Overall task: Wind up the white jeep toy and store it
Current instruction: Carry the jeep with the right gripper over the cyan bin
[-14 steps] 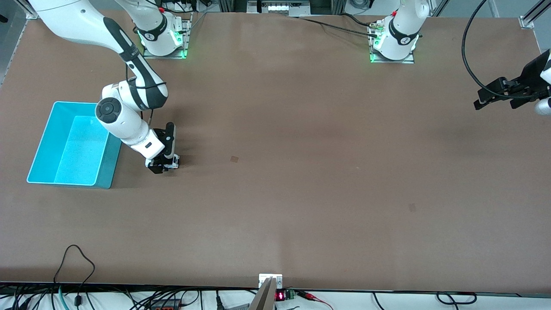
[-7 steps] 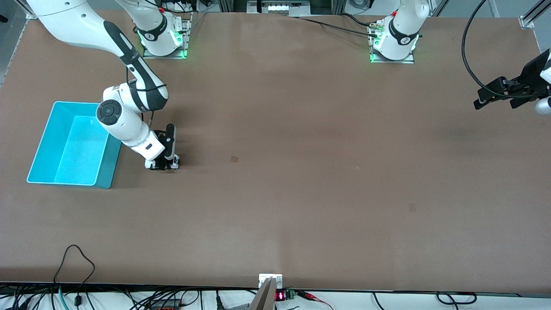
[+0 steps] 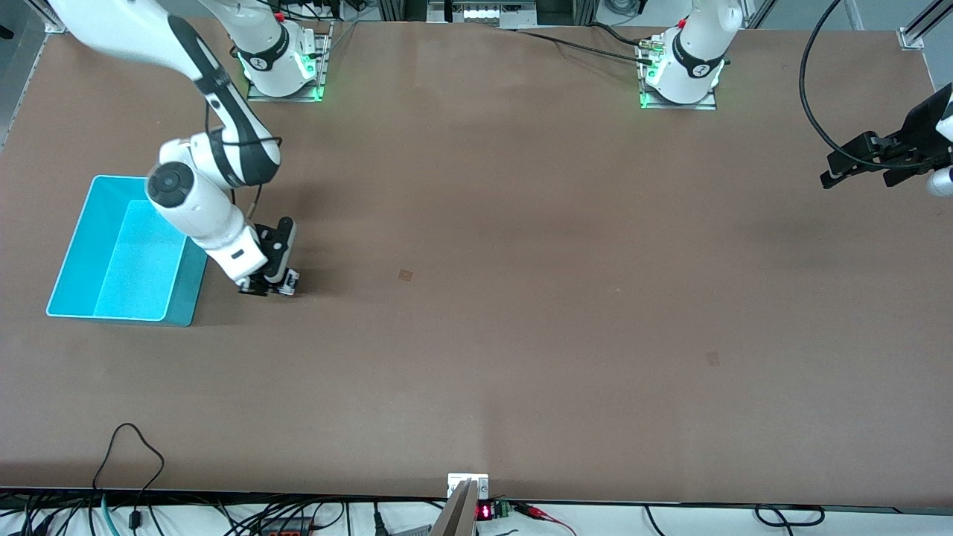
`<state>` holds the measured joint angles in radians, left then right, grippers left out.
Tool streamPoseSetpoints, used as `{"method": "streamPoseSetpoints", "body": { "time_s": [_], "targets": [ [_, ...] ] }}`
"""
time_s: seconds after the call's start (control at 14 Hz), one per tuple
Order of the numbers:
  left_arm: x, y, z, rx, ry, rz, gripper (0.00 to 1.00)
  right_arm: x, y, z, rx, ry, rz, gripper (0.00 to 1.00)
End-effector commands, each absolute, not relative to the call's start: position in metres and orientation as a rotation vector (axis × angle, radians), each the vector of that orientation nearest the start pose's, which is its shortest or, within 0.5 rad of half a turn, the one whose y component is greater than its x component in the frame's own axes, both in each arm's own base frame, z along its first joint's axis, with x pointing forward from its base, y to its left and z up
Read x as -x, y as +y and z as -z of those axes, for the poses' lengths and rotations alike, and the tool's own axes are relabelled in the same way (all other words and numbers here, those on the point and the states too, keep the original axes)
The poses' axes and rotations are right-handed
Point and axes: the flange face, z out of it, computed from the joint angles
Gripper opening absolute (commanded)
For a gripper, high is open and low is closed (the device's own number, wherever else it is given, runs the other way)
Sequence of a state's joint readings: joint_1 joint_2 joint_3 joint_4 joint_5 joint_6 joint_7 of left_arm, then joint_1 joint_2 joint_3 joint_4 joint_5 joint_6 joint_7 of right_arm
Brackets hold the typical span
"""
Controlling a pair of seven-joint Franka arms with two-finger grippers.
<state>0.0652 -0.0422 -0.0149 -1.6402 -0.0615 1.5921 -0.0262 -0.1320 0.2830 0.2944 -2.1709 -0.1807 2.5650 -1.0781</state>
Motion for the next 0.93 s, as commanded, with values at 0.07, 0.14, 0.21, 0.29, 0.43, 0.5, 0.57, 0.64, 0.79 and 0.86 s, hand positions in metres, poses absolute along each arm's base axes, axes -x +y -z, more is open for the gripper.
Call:
{"method": "streamPoseSetpoints", "body": {
  "time_s": [0.07, 0.14, 0.21, 0.29, 0.43, 0.5, 0.57, 0.64, 0.79, 0.86],
  "targets": [
    [-0.535, 0.025, -0.622, 3.202, -0.111, 0.015, 1.00, -0.558, 0.051, -0.353, 2.809, -1.715, 0.181, 0.00],
    [-0.536, 0.020, -0.622, 3.202, -0.096, 0.014, 1.00, -0.557, 0.033, -0.364, 2.892, -1.591, 0.183, 0.00],
    [-0.536, 0.020, -0.621, 3.202, -0.094, 0.012, 1.00, -0.555, 0.015, -0.368, 2.946, -1.491, 0.154, 0.00],
    [-0.536, 0.020, -0.621, 3.202, -0.091, 0.012, 1.00, -0.553, -0.011, -0.371, 3.003, -1.369, 0.136, 0.00],
    [-0.537, 0.020, -0.620, 3.202, -0.089, 0.010, 1.00, -0.550, -0.061, -0.370, 3.087, -1.092, 0.145, 0.00],
    [-0.537, 0.020, -0.619, 3.202, -0.089, 0.005, 1.00, -0.547, -0.085, -0.366, 3.106, -0.999, 0.136, 0.00],
    [-0.538, 0.020, -0.617, 3.203, -0.089, 0.000, 1.00, -0.544, -0.105, -0.359, 3.121, -0.912, 0.118, 0.00],
    [-0.539, 0.020, -0.616, 3.203, -0.089, -0.003, 1.00, -0.541, -0.121, -0.352, 3.140, -0.822, 0.101, 0.00],
    [-0.538, 0.016, -0.617, 3.203, -0.079, -0.003, 1.00, -0.534, -0.148, -0.336, 3.181, -0.627, 0.053, 0.00],
    [-0.538, 0.016, -0.617, 3.203, -0.079, -0.003, 1.00, -0.532, -0.157, -0.322, 3.195, -0.531, 0.018, 0.00]
  ]
}}
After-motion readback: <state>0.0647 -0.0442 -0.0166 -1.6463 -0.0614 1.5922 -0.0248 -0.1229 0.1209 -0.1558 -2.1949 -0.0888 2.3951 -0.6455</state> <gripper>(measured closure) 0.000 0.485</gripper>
